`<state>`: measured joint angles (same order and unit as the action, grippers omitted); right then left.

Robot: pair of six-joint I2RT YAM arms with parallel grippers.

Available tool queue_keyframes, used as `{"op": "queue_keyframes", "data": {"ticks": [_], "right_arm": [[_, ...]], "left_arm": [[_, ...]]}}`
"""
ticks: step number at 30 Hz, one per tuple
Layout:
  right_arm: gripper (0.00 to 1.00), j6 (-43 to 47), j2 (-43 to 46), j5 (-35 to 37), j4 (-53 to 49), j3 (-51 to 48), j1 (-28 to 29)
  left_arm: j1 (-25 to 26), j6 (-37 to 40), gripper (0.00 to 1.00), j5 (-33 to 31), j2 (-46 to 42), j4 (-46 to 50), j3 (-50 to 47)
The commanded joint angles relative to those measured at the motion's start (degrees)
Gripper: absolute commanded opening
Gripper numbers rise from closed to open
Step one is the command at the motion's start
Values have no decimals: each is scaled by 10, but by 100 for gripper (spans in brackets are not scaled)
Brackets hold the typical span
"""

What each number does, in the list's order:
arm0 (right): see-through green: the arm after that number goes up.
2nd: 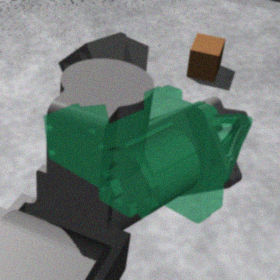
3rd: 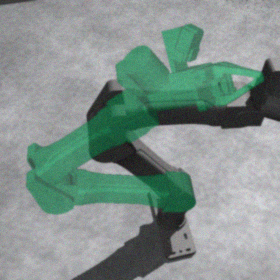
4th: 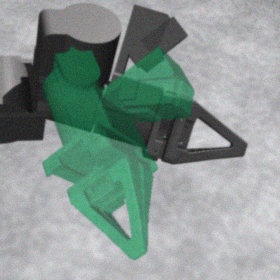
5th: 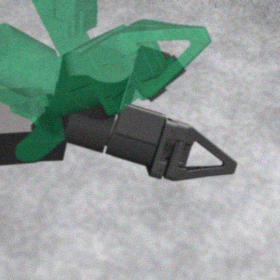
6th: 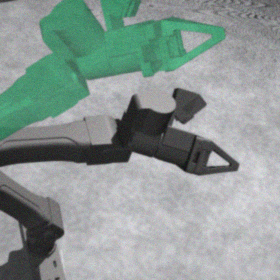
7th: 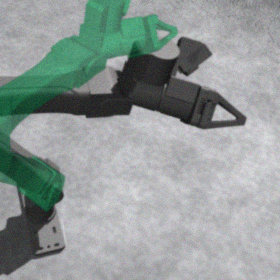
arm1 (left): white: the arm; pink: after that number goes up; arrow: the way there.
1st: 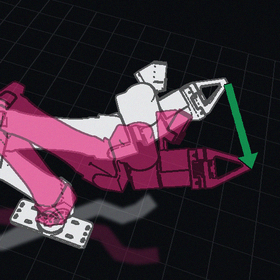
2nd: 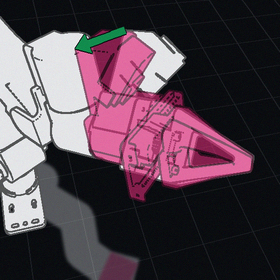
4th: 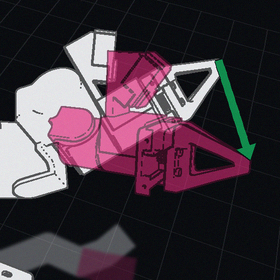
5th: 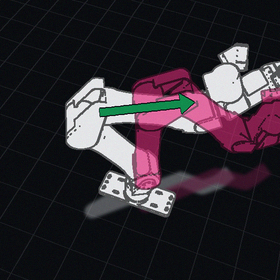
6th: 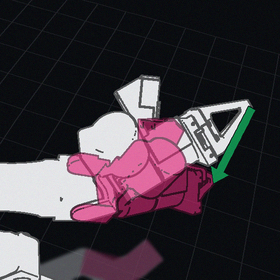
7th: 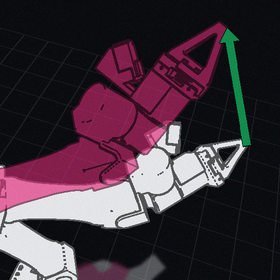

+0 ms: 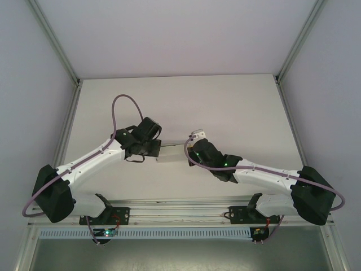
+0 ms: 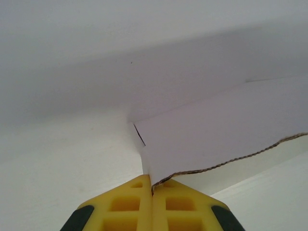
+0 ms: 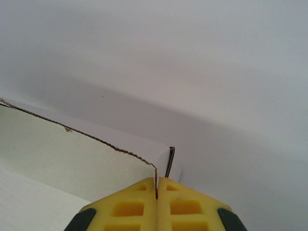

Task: Assemble paper box

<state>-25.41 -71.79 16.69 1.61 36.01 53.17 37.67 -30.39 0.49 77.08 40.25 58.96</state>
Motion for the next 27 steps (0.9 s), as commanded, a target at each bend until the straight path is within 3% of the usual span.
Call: {"op": "queue_keyframes", "data": {"ticks": [1,5,14,27], "right_arm": [[0,-9,-23,-27,-57,-11,14],[0,-9,-26,-29,-53,-11,14],[0,-10,-32,-31,-47,-15,14],[0,-13,-41,-36,-44,-15,14]], "left_arm": [[-4,-48,0,77,24,-5,26],[-9,-66,0,75,29,-1,28],[-35,-64,0,154,38,45,67],[-75,-68,0,209,69,86,106]]}}
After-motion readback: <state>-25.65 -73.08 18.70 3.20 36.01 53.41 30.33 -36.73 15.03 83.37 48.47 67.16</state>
